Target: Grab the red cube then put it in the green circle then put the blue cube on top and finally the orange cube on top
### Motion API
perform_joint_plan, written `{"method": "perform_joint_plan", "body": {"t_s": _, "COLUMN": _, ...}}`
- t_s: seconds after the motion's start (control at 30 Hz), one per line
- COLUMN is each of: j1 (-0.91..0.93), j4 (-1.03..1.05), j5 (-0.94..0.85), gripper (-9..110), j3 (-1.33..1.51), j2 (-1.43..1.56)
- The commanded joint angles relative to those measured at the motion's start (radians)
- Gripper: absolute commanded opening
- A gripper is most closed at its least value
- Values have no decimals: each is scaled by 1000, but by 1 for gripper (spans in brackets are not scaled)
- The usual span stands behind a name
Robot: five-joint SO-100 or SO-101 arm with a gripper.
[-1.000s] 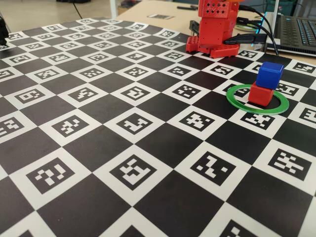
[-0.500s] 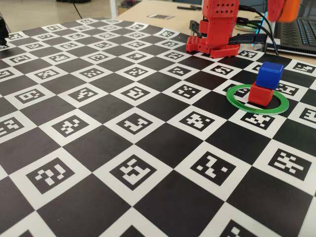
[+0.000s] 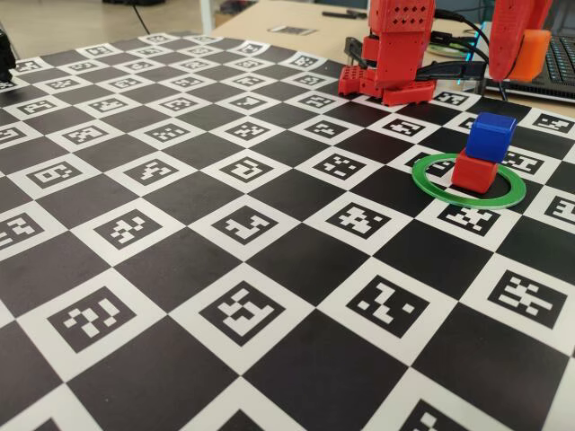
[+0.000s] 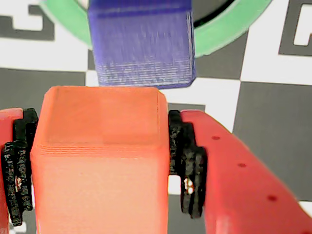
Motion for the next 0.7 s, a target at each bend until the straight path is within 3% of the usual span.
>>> {"method": "perform_joint_plan", "body": {"t_s": 0.0, "j1": -8, "j4": -23, "j5": -12, "gripper": 5, "j3": 8, "j2": 26}}
{"method": "perform_joint_plan", "body": {"t_s": 0.67, "j1": -6, "j4": -98, "j5": -38, "gripper": 5, "j3": 123, "j2": 34}}
